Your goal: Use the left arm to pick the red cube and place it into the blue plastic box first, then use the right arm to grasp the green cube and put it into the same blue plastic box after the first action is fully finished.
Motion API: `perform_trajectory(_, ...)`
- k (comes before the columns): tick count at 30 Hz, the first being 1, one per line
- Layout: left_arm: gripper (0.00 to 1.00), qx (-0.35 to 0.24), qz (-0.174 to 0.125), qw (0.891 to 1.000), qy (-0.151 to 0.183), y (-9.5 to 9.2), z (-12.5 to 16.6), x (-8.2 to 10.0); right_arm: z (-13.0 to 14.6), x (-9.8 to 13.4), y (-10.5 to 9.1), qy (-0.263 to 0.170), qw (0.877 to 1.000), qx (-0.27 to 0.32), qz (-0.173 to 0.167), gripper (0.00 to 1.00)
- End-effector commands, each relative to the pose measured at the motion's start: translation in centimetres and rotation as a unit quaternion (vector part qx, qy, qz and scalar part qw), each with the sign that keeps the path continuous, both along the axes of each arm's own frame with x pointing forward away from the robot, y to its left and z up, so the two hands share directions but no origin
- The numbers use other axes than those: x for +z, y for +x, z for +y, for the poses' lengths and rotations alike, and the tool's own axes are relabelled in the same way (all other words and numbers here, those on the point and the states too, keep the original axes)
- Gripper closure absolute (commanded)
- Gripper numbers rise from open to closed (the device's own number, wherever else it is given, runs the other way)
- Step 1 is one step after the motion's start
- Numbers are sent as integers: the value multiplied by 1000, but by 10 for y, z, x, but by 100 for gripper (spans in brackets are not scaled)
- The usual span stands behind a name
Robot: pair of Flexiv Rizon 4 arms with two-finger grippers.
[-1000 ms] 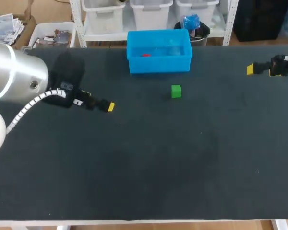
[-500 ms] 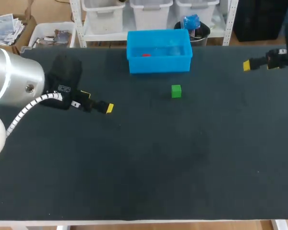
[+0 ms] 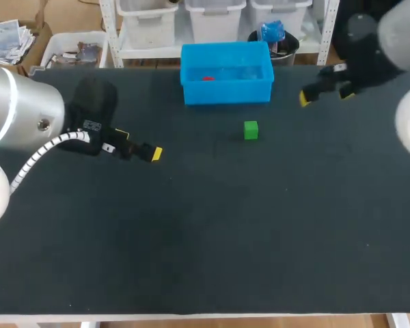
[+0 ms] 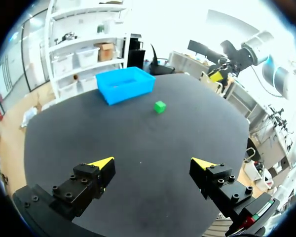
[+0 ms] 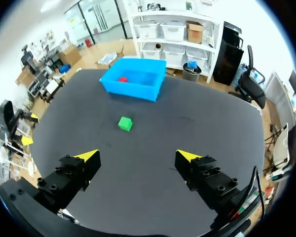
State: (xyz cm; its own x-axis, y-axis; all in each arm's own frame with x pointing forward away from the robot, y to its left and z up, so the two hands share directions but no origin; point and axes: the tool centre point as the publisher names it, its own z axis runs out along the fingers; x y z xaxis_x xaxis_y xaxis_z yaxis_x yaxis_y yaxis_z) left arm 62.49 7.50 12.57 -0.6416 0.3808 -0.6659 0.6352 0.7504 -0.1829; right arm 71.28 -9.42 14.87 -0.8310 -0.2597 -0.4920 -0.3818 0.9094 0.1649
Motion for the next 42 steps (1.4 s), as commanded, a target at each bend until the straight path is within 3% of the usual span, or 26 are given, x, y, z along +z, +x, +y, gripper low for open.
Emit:
perform_trajectory(1, 0, -4, 0, 1000, -5, 1, 3, -1, 19, -8, 8, -77, 996, -38, -3, 0)
perform_trajectory(24, 0, -4, 0, 1000, -5, 1, 3, -1, 19, -8, 8, -77, 996, -38, -3, 0)
perform_trajectory(29, 0, -4, 0, 1000, -5, 1, 3, -1, 44, -17, 20, -58, 995, -75, 31, 0)
perform_trajectory(42, 0, -4, 0, 1000, -5, 1, 3, -1, 90, -55, 51, -102, 984, -105, 99, 0)
